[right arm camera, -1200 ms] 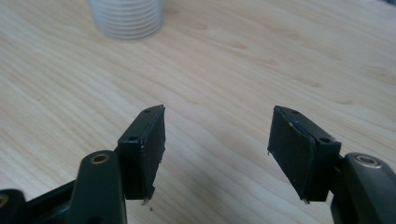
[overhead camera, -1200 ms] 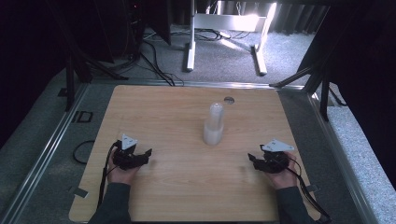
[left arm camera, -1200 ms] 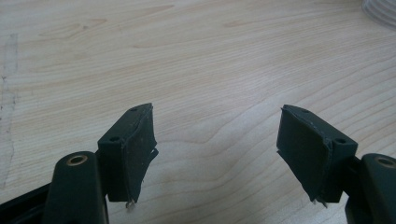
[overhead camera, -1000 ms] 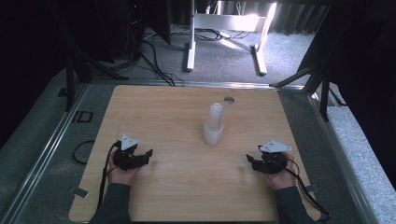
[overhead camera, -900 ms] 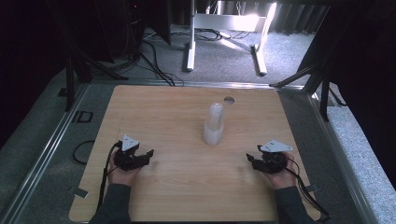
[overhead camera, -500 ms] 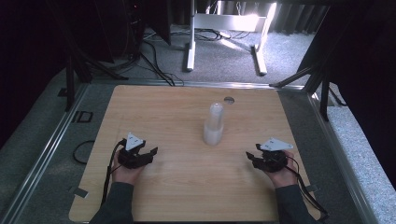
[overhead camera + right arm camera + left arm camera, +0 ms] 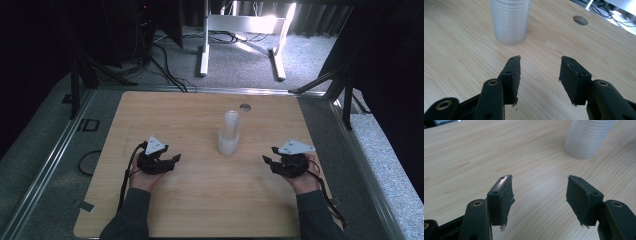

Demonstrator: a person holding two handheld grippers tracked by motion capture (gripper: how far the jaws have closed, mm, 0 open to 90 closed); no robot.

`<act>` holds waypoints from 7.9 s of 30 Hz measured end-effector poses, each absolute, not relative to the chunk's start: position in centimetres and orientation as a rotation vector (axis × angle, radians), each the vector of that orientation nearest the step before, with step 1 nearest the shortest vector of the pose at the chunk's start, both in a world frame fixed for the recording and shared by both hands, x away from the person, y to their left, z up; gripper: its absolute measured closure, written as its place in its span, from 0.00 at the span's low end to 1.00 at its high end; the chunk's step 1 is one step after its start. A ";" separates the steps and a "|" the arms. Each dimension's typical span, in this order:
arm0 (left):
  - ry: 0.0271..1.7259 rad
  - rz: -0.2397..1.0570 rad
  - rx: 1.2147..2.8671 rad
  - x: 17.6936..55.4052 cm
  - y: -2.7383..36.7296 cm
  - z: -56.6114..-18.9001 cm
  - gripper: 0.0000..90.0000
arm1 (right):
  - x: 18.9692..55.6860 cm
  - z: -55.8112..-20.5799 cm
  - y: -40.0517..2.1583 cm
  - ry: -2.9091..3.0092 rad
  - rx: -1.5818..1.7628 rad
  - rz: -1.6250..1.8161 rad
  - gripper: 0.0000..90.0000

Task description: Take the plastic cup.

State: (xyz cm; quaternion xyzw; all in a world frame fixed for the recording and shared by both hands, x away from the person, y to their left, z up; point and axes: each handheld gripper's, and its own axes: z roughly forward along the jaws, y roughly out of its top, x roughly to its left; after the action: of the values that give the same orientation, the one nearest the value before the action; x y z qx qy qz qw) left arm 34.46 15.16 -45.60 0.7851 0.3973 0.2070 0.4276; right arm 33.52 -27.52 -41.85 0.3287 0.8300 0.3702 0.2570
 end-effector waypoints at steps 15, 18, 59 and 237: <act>0.917 0.470 1.950 36.2 12.2 -44.6 0.51 | 34.6 -40.0 -25.5 2.255 0.827 0.980 0.50; 0.909 0.457 1.949 36.5 11.8 -44.6 0.51 | 34.7 -39.6 -25.2 2.254 0.816 0.981 0.48; 0.757 0.423 1.949 39.0 5.0 -44.7 0.32 | 36.5 -37.2 -22.6 2.282 0.757 1.070 0.50; 0.736 0.383 1.814 39.0 5.9 -42.5 0.37 | 38.2 -27.3 -20.9 2.138 0.713 1.546 0.46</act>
State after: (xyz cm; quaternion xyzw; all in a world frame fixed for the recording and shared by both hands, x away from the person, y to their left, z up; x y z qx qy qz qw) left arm 39.01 5.94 -42.50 0.7638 0.3098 0.1612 0.5428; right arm 38.25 -20.92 -27.28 0.2555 0.7659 0.5540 0.2028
